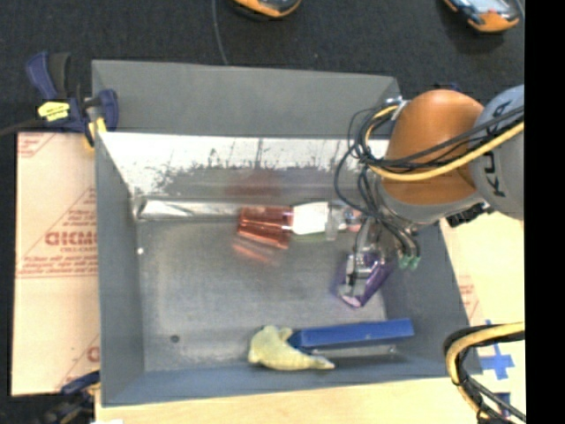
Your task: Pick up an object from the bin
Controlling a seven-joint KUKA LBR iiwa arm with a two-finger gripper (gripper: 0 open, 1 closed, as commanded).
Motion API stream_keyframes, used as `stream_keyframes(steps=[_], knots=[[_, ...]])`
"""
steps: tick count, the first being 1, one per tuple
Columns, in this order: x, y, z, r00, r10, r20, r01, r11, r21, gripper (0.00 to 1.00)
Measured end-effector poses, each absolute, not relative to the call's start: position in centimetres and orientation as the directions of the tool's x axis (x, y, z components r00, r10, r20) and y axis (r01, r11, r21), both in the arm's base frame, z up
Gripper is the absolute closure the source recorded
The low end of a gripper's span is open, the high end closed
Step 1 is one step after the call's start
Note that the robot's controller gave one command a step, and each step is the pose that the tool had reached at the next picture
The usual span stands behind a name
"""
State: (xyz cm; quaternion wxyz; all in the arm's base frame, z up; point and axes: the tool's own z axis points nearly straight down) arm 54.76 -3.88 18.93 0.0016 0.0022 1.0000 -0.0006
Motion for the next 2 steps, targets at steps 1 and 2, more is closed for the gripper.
stream_keyframes(steps=[1,2], knots=[[57.7,0.4,24.6,-0.996,0.084,-0.004,0.084,0.996,0.000,0.00],[59.2,6.5,22.5,-0.993,0.114,0.000,0.114,0.993,0.000,0.00]])
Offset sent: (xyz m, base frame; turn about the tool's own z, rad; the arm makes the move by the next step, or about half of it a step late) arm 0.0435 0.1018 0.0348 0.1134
